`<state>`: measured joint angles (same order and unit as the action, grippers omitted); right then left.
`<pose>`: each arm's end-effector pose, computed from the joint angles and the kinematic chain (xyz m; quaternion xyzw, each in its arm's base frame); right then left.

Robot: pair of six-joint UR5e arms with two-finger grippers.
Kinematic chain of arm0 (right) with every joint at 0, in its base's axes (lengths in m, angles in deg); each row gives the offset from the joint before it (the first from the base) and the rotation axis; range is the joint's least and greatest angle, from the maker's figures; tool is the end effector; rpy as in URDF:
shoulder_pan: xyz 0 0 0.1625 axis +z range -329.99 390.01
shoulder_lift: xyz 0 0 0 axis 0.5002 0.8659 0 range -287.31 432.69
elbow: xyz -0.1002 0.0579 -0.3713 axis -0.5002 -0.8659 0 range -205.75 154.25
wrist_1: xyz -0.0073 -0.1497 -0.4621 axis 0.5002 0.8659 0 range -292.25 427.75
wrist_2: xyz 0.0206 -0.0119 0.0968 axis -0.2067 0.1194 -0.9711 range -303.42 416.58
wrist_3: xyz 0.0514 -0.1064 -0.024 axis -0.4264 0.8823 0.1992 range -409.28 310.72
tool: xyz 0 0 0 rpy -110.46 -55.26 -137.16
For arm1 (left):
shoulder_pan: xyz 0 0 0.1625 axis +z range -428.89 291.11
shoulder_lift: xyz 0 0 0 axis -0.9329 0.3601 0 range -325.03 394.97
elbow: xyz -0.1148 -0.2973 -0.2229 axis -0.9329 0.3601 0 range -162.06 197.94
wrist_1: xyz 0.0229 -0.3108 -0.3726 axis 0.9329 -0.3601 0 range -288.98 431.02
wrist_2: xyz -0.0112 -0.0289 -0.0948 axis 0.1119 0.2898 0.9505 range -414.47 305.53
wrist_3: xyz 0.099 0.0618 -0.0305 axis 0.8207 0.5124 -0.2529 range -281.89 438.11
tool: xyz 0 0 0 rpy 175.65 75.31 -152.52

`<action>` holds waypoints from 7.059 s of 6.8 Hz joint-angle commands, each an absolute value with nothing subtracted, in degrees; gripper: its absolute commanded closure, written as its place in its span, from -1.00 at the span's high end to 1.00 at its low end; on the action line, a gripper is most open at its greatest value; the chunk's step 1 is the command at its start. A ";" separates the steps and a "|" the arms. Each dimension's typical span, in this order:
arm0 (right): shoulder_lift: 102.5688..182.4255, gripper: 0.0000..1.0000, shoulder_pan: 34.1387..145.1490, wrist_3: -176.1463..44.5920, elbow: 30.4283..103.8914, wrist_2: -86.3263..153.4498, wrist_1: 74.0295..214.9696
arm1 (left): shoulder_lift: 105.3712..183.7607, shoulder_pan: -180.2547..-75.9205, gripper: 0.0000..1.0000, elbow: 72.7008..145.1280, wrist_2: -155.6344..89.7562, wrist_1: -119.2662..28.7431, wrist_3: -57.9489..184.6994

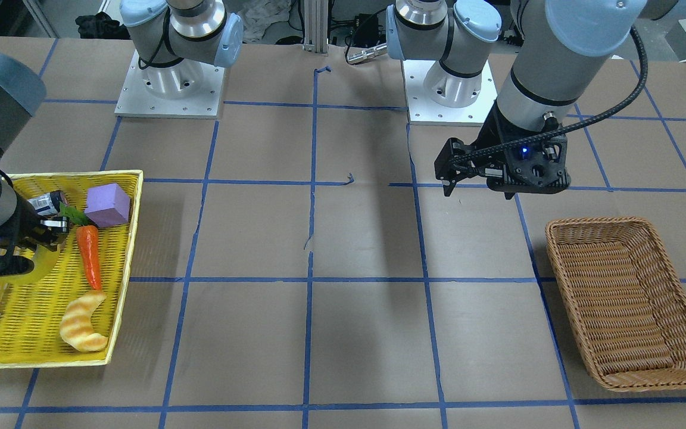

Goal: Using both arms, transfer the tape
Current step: 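Lower the right gripper into the yellow tray and grasp the tape roll, then carry the tape roll with the right gripper to the table center and release, then raise the right gripper back over the tray while the left gripper moves toward the tape, then lower the left gripper onto the tape roll and grasp it, then carry the tape roll with the left gripper into the wicker basket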

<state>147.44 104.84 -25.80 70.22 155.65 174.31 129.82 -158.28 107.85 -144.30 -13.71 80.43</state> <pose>-0.0540 -0.6355 0.2419 0.0753 -0.9932 -0.0643 0.0611 -0.1271 -0.6006 0.3915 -0.0149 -0.9999 0.0046 0.0014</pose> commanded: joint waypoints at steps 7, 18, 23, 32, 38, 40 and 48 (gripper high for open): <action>137.58 -1.00 147.22 -94.31 65.31 143.77 186.65 | 129.98 -158.28 1.00 107.86 -144.30 -13.71 80.48; 145.78 1.00 136.58 -80.47 65.57 143.50 176.61 | 128.93 -158.45 1.00 112.85 -137.93 -10.57 79.87; 156.70 1.00 120.19 -55.87 65.04 147.64 157.78 | 133.31 -167.59 1.00 133.30 -137.18 19.63 70.02; 159.26 1.00 120.10 -52.26 64.69 146.58 157.40 | 144.48 -168.74 0.54 138.18 -137.09 32.96 70.81; 159.35 1.00 120.28 -52.09 64.69 147.46 158.37 | 140.63 -165.86 -1.00 137.57 -145.37 31.13 81.91; 159.35 1.00 120.36 -52.09 64.78 147.46 158.37 | 137.12 -156.57 -1.00 133.29 -147.72 25.10 90.02; 159.35 1.00 120.45 -52.09 65.30 147.46 158.37 | 145.86 -120.94 -1.00 121.74 -142.55 28.43 134.87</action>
<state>159.35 120.45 -52.09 65.13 147.38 158.43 143.11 -123.28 121.86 -143.49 23.16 131.31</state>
